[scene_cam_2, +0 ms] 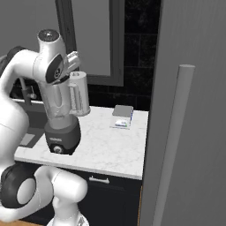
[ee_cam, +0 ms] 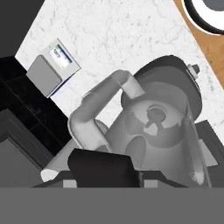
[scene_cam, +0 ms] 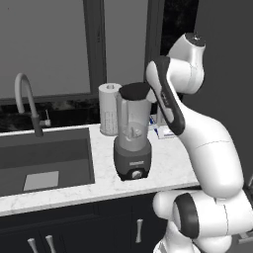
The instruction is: Close the lid blender by securely placing the lid on top.
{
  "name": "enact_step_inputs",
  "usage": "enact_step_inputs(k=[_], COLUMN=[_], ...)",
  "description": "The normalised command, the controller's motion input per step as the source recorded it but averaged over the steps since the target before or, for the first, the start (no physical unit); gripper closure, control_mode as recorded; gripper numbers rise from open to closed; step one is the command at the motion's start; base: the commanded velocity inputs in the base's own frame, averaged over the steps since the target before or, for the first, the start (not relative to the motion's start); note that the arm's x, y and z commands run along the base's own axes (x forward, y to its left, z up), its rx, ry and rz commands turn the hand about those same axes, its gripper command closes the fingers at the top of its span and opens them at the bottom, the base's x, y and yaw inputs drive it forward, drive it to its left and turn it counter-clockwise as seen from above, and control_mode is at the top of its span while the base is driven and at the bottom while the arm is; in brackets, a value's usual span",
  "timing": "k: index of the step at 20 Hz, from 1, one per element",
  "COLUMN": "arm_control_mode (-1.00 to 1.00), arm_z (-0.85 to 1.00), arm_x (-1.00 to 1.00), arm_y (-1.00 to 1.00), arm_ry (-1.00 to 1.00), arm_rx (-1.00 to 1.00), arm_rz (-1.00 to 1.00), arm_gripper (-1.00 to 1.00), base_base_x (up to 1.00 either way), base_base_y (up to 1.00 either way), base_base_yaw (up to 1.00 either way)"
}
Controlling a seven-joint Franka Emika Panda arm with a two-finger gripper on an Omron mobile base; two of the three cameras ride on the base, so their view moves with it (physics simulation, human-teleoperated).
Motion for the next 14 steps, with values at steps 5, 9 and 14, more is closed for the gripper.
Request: enact_step_inputs(k=[5,9,14], arm_control_mode=[-1.00,-1.00,-1.00], arm_z=[0.01,-0.04,-0.12], arm_x=[0.00,0.00,0.00], arm_y=[0.01,0.10,0.25], arm_ry=[0.09,0.07,0.05], arm_rx=[0.30,0.19,0.09], arm_rz=[-0.06,-0.03,-0.03], arm_gripper=[1.00,1.00,1.00], base_base_x=[0.00,0.00,0.00], base_base_y=[0.00,0.00,0.00], base_base_yaw=[0.00,0.00,0.00])
